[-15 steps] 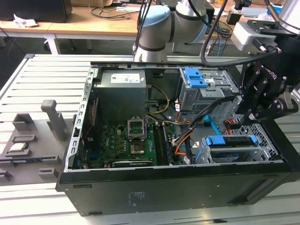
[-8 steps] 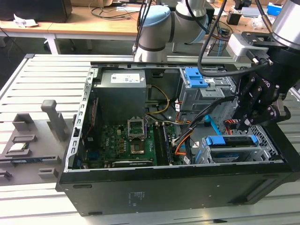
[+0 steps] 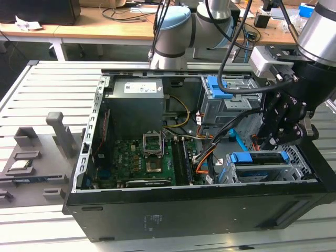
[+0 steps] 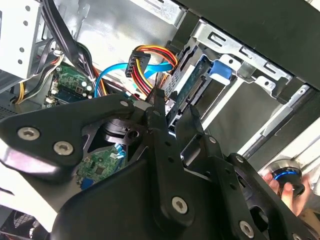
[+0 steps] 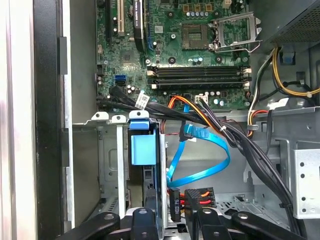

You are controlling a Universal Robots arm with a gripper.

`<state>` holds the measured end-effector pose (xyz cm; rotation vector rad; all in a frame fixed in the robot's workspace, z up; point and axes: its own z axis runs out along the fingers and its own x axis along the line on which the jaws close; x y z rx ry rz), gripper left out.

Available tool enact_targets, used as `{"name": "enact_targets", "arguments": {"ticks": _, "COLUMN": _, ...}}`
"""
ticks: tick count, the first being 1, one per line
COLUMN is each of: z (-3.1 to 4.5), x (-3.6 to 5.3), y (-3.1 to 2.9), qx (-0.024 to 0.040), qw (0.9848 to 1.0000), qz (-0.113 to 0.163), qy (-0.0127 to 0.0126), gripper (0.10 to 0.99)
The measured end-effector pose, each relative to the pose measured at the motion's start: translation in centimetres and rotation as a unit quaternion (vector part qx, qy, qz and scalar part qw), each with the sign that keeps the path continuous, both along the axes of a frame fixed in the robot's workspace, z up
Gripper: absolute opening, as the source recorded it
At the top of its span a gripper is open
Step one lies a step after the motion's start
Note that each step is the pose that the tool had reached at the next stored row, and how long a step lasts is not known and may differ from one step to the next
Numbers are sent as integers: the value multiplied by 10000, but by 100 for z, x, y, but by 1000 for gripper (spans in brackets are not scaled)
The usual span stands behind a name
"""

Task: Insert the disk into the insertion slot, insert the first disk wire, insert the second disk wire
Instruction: 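Insert the first disk wire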

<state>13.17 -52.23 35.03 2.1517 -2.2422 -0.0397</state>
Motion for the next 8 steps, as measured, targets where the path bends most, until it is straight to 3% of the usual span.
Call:
{"name": "enact_targets", "arguments": {"ticks": 4, "z": -1, "x": 0, "y": 0, "qx": -2, "qw": 10000, "qz": 0, "qy": 0, "gripper": 345}}
{"name": "enact_targets", "arguments": {"ticks": 5, "z": -2, "x": 0, "y": 0, "qx": -3, "qw": 10000, "qz": 0, "qy": 0, "gripper": 220}}
{"name": "enact_targets", "arguments": {"ticks": 6, "z": -2, "x": 0, "y": 0, "qx": -4, "qw": 10000, "qz": 0, "qy": 0, "gripper": 165}}
{"name": "enact_targets", "arguments": {"ticks": 8, "z": -3, "x": -1, "y": 0, "qx": -5, "qw": 10000, "qz": -1, "qy": 0, "gripper": 165}}
